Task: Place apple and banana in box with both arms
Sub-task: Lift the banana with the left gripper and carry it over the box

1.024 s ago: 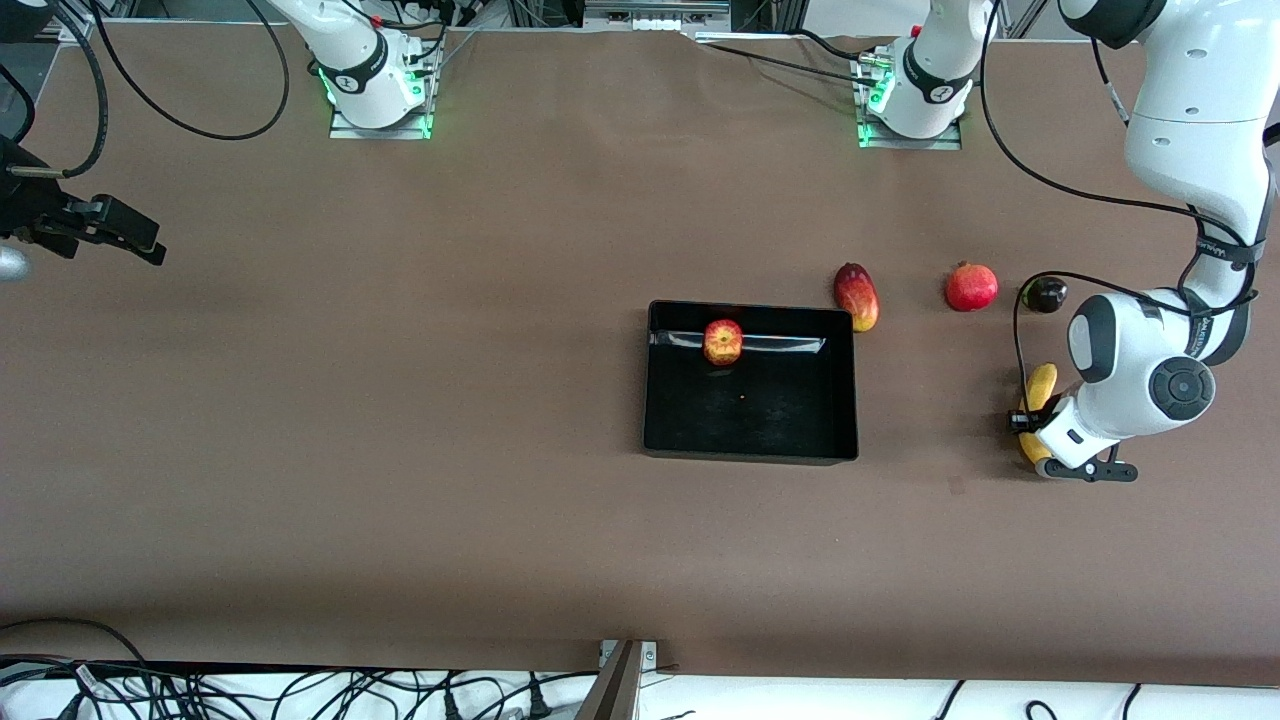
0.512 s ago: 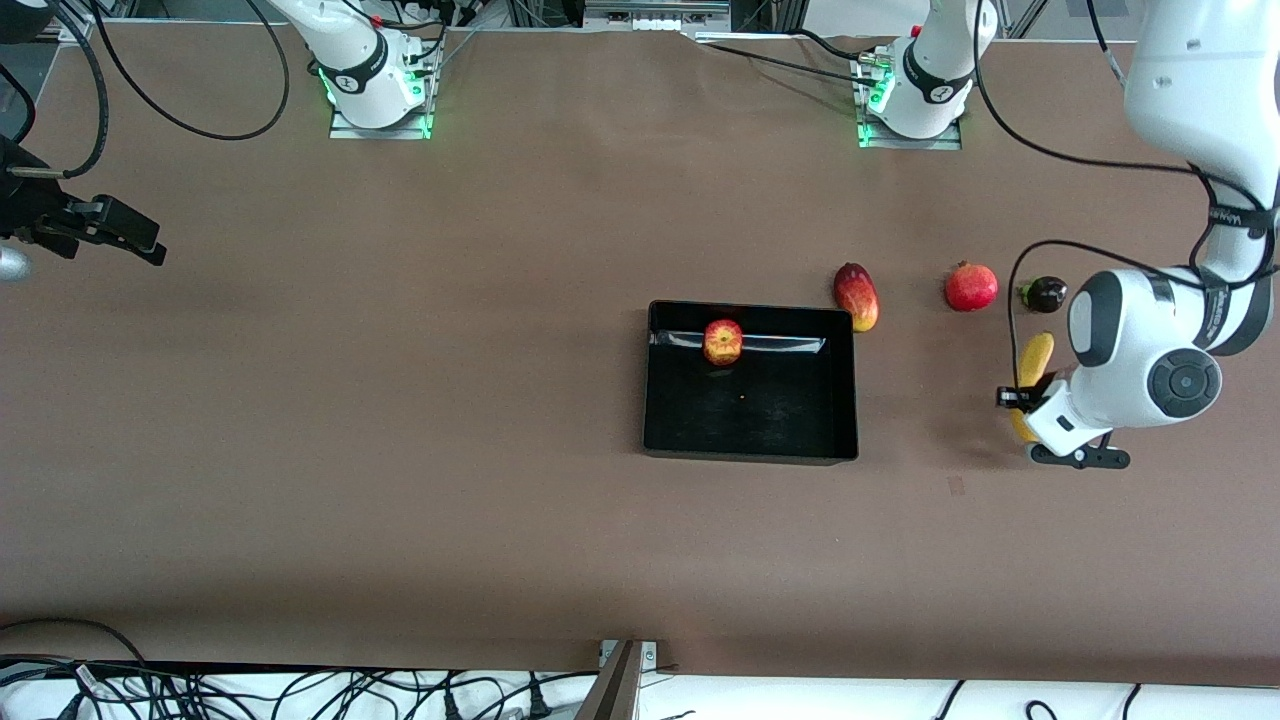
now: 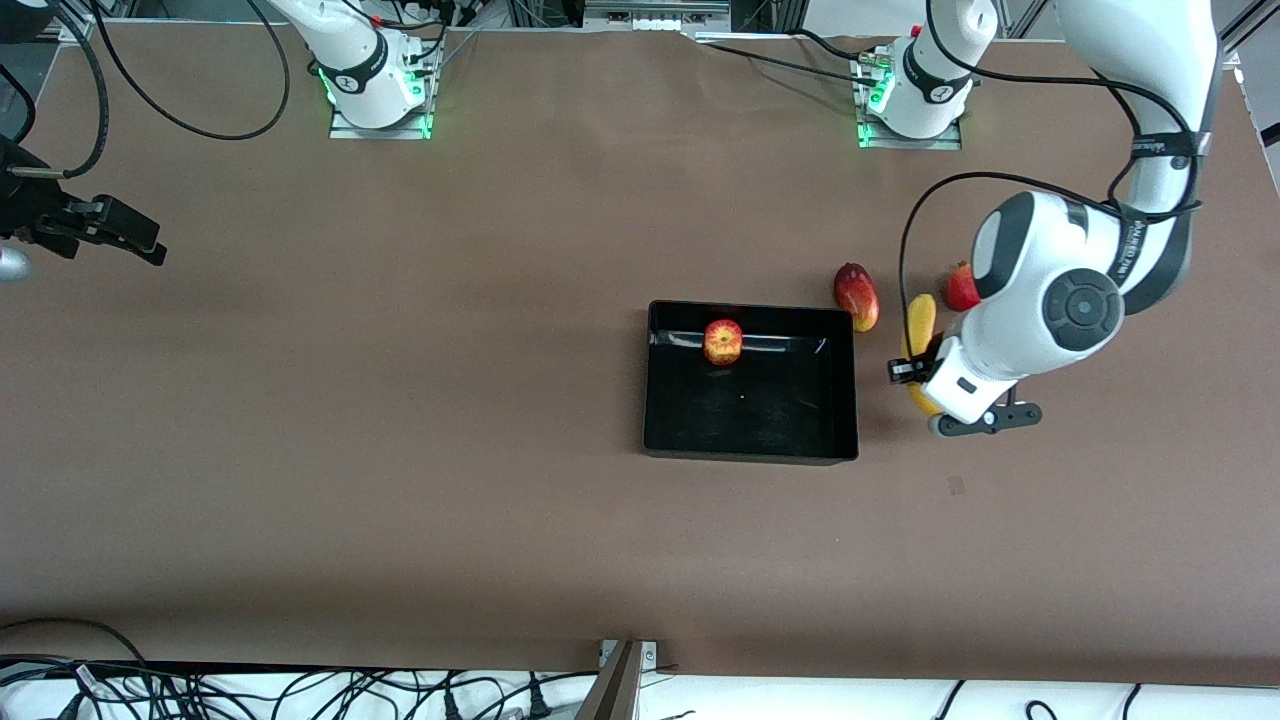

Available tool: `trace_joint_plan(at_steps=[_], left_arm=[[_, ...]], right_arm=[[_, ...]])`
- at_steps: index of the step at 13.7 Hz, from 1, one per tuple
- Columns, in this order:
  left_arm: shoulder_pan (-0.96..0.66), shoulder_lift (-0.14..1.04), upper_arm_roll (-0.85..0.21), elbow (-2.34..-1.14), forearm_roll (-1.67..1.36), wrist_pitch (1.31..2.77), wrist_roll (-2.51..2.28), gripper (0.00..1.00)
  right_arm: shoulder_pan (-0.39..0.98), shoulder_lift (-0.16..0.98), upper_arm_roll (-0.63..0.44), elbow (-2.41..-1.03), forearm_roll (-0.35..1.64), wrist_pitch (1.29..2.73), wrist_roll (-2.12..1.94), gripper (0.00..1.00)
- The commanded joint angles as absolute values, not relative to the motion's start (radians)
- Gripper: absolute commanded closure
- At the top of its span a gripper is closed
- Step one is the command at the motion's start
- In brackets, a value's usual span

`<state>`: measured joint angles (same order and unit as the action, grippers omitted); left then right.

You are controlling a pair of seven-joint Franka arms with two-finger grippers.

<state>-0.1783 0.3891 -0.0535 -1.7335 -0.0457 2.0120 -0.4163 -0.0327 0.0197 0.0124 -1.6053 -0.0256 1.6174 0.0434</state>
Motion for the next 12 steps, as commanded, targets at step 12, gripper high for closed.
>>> trace_joint_plan(at_steps=[12], left_arm=[[-0.399, 0.59, -0.064, -1.637, -0.063, 2.2, -0.853, 1.0]], right_arm=[[-0.034, 0.031, 0.014, -1.582, -0.015, 1.6, 0.057, 0.0]])
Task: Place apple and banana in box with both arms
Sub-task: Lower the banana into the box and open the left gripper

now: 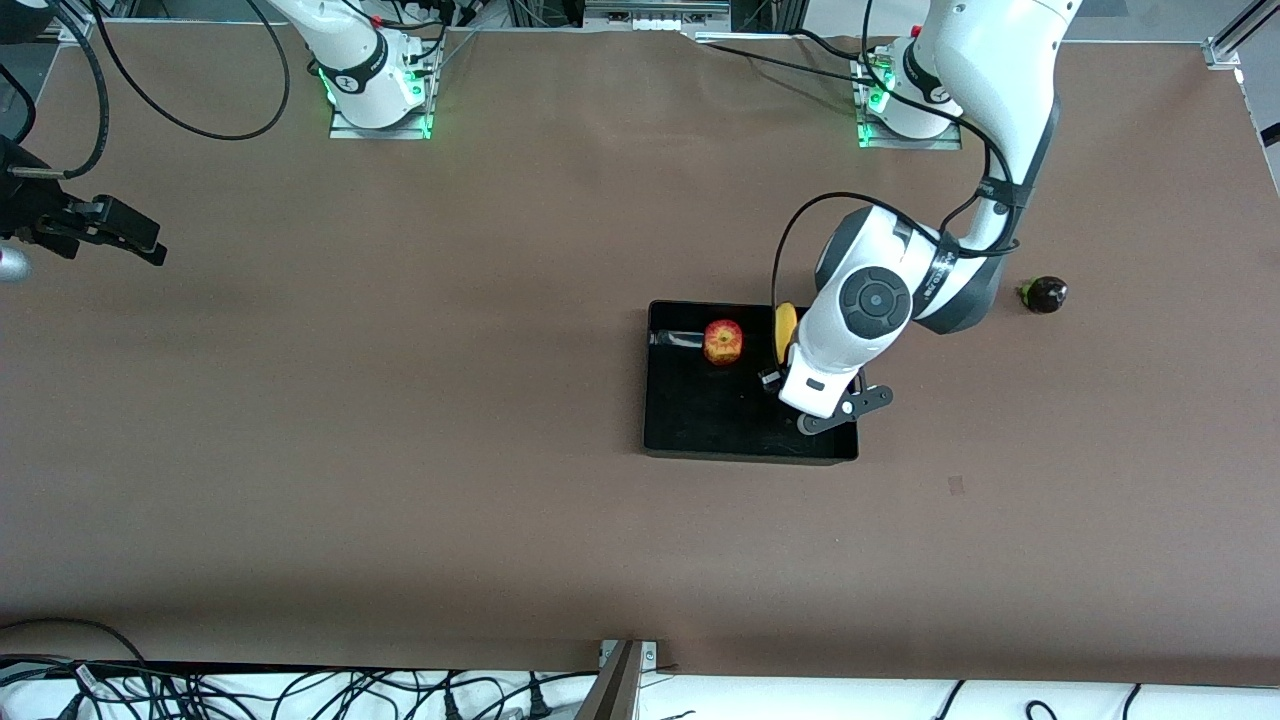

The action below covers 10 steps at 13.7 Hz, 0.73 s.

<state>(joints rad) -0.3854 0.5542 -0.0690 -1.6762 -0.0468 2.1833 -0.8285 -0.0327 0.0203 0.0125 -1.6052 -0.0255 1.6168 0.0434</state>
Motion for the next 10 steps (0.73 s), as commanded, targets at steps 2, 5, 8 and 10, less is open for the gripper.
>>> trace_joint_plan(at_steps=[2, 5, 8, 10], left_arm=[[-0.4, 0.612, -0.064, -1.629, -0.063, 2.206, -0.854, 1.0], [-0.402, 0.644, -0.064, -1.631, -0.055, 2.264, -0.873, 1.0], [-0.402, 0.681, -0.064, -1.631, -0.055, 2.287, -0.876, 1.0], [-0.402, 0.695, -0.064, -1.631, -0.049, 2.302, -0.876, 1.0]], right_arm=[[-0.034, 0.031, 0.014, -1.582, -0.009, 1.6, 0.057, 0.0], [-0.034, 0.031, 0.014, -1.582, -0.009, 1.6, 0.057, 0.0], [-0.034, 0.031, 0.012, -1.582, -0.009, 1.6, 0.057, 0.0], [-0.034, 0.032, 0.012, -1.582, -0.009, 1.6, 0.055, 0.0]])
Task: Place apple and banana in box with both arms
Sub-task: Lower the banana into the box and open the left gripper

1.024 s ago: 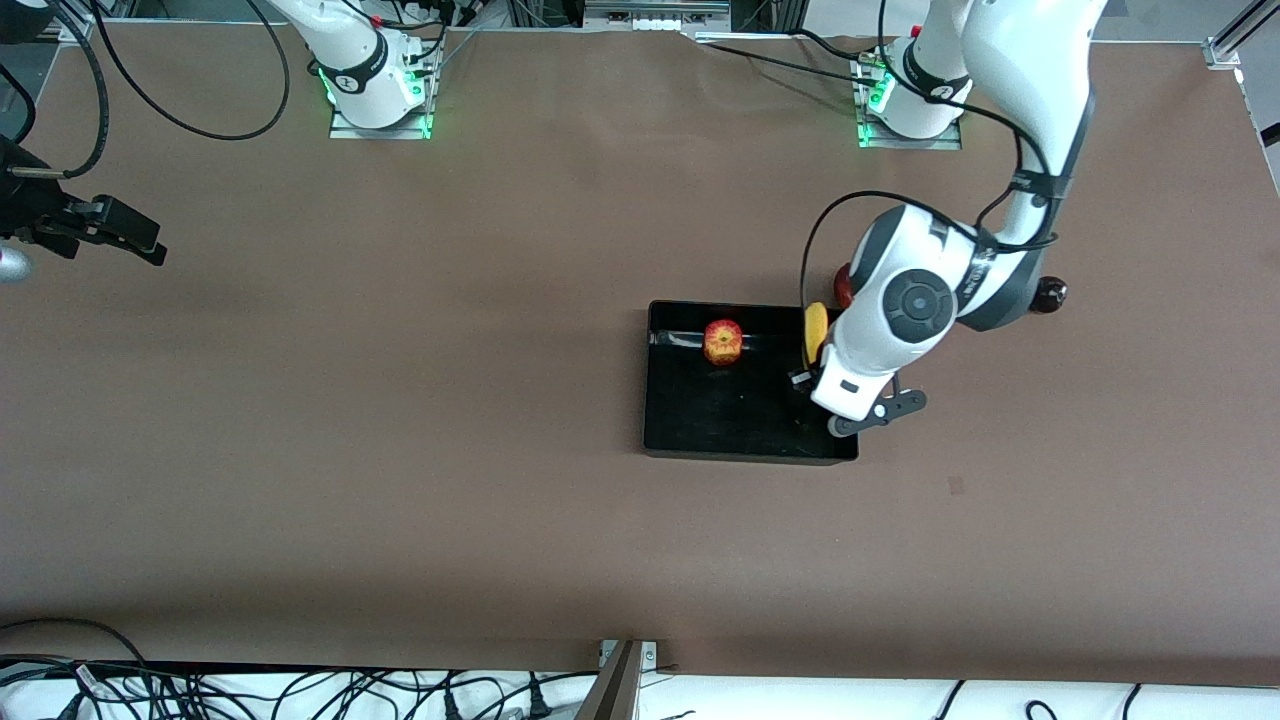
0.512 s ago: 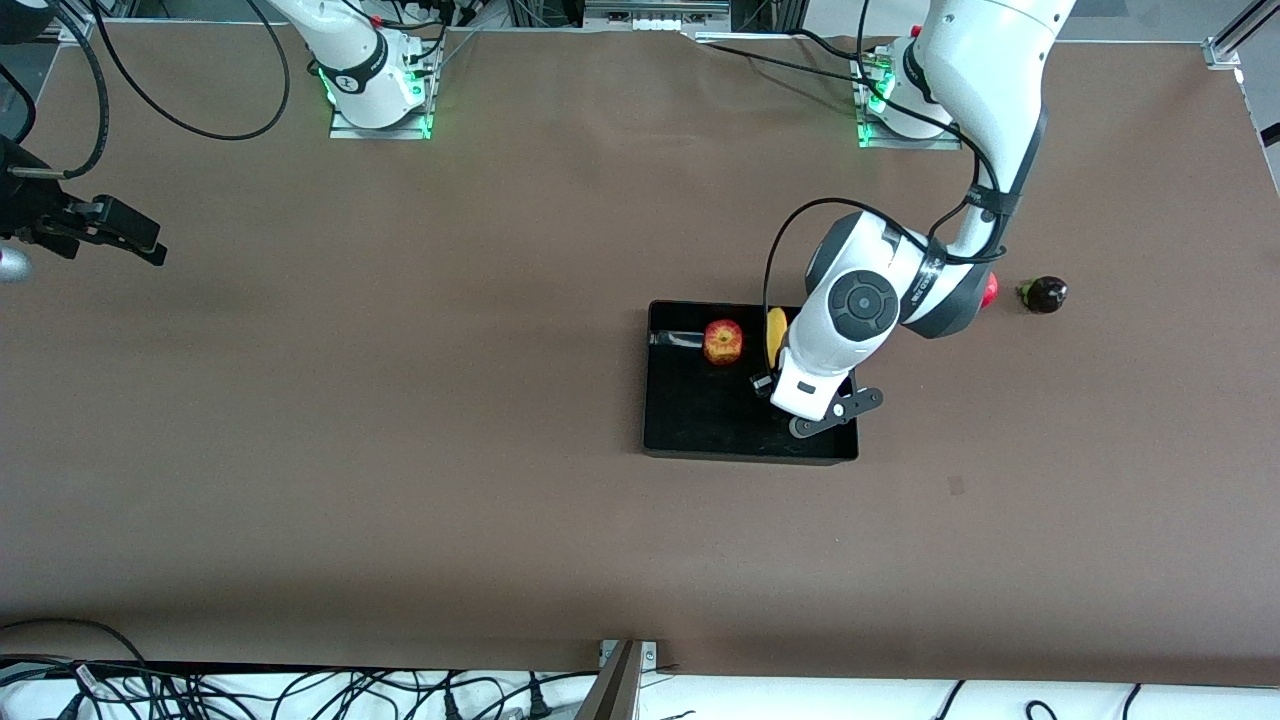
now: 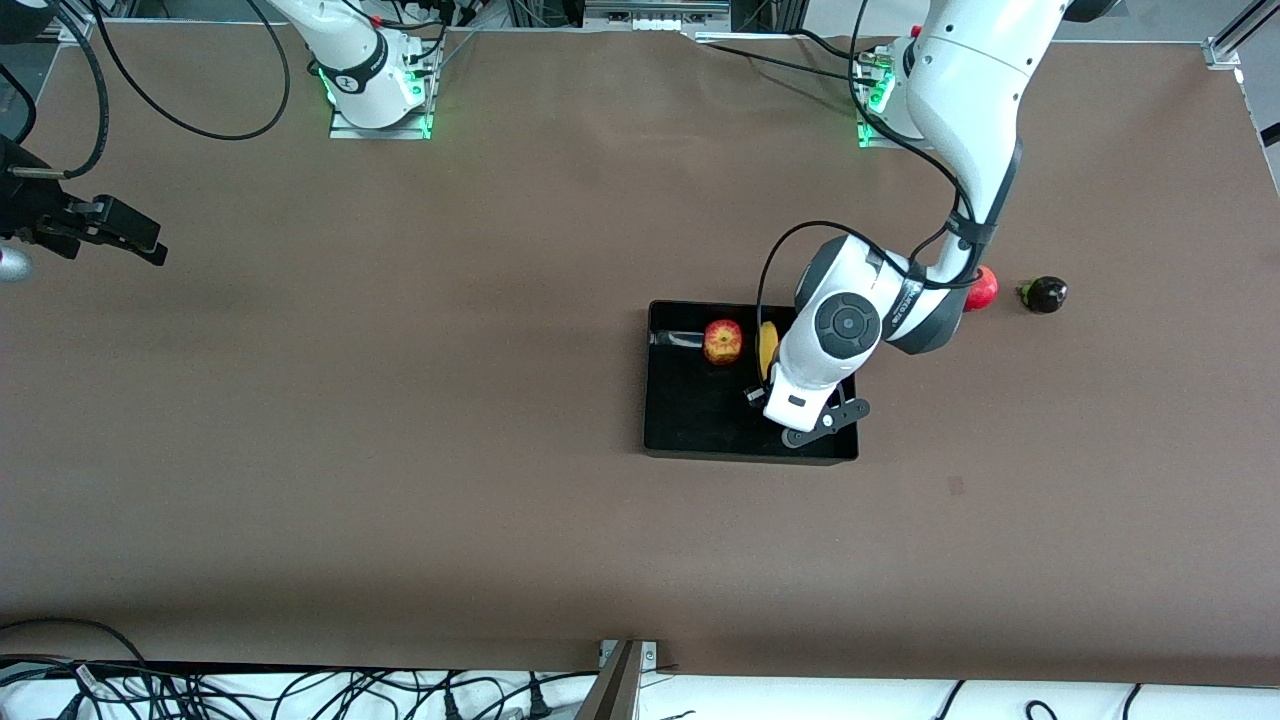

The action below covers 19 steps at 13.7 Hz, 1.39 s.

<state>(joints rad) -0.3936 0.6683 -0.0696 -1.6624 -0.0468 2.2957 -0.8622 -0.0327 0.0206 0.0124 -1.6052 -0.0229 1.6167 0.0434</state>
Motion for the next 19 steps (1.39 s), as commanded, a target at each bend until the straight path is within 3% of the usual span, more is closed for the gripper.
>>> trace_joint_plan(at_steps=[1, 12, 14, 16, 19], left_arm=[[-0.4, 0.699, -0.064, -1.632, -0.048, 2.315, -0.876, 1.0], [-0.393, 0.755, -0.064, -1.635, -0.018, 2.35, -0.874, 1.0], [-0.393, 0.755, -0.064, -1.635, -0.018, 2.35, -0.865, 0.58], [-0.393, 0.755, -0.063, -1.635, -0.017, 2.349, -0.864, 0.0], [-0.393, 0.743, -0.064, -1.631, -0.018, 2.336, -0.874, 0.0]], right_arm=[[-0.034, 0.031, 0.012, -1.582, -0.009, 1.6, 0.055, 0.0], [-0.034, 0.031, 0.012, -1.582, -0.011, 1.6, 0.051, 0.0], [-0.034, 0.032, 0.012, -1.582, -0.009, 1.6, 0.051, 0.0], [-0.034, 0.032, 0.012, -1.582, -0.009, 1.6, 0.051, 0.0], [-0.034, 0.032, 0.012, -1.582, -0.009, 1.6, 0.049, 0.0]])
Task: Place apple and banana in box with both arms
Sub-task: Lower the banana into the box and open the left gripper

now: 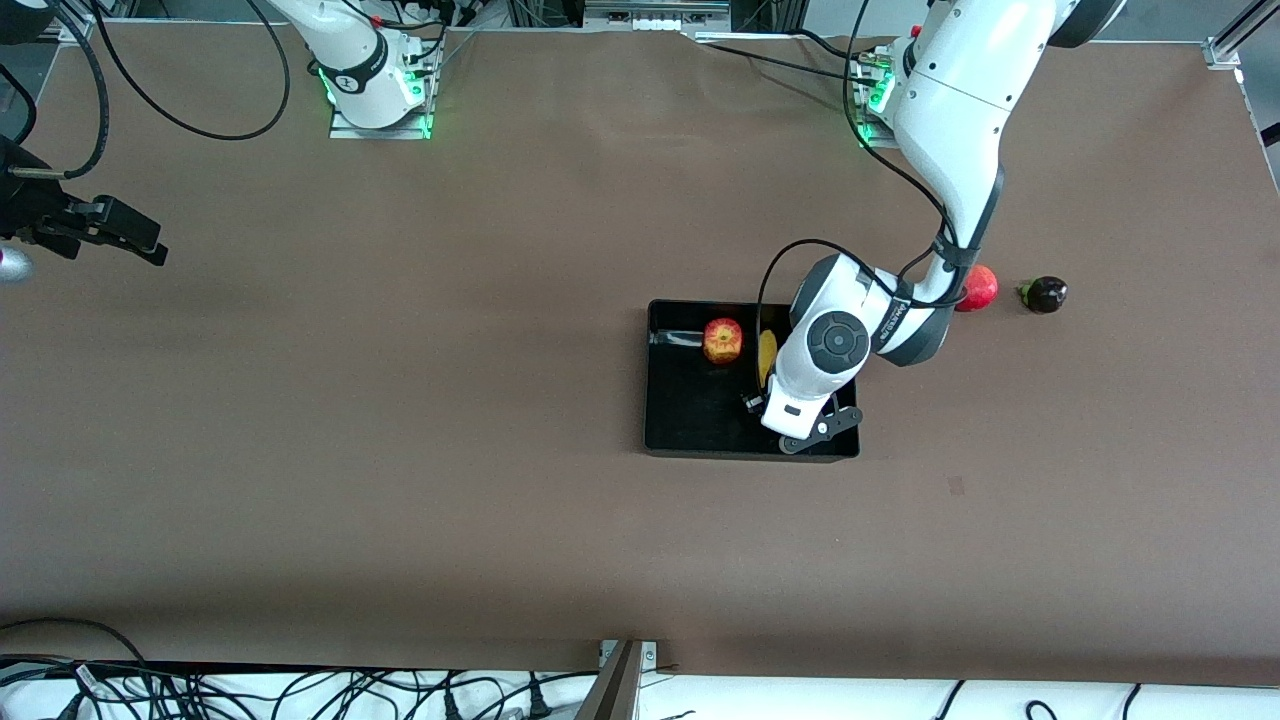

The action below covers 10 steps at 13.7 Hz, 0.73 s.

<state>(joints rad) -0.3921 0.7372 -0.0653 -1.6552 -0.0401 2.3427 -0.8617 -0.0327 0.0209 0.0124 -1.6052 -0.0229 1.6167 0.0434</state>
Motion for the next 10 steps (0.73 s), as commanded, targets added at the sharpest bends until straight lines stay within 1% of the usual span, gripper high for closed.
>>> trace_joint_plan(at_steps=[1, 2, 4, 8, 10], left_arm=[[-0.394, 0.732, -0.064, -1.631, -0.018, 2.323, -0.874, 0.0], [-0.396, 0.706, -0.064, -1.628, -0.018, 2.281, -0.874, 0.0], [-0.394, 0.648, -0.063, -1.585, -0.026, 2.162, -0.871, 0.0], [-0.362, 0.499, -0.054, -1.575, -0.02, 2.017, -0.861, 0.0], [-0.318, 0.421, -0.054, -1.572, -0.024, 1.927, -0.765, 0.0]], right_arm=[[-0.034, 0.031, 0.012, -1.583, -0.011, 1.6, 0.049, 0.0], [-0.034, 0.031, 0.012, -1.582, -0.009, 1.6, 0.049, 0.0], [-0.034, 0.031, 0.012, -1.582, -0.009, 1.6, 0.049, 0.0], [-0.034, 0.031, 0.012, -1.583, -0.009, 1.6, 0.049, 0.0], [-0.034, 0.032, 0.012, -1.583, -0.011, 1.6, 0.049, 0.0]])
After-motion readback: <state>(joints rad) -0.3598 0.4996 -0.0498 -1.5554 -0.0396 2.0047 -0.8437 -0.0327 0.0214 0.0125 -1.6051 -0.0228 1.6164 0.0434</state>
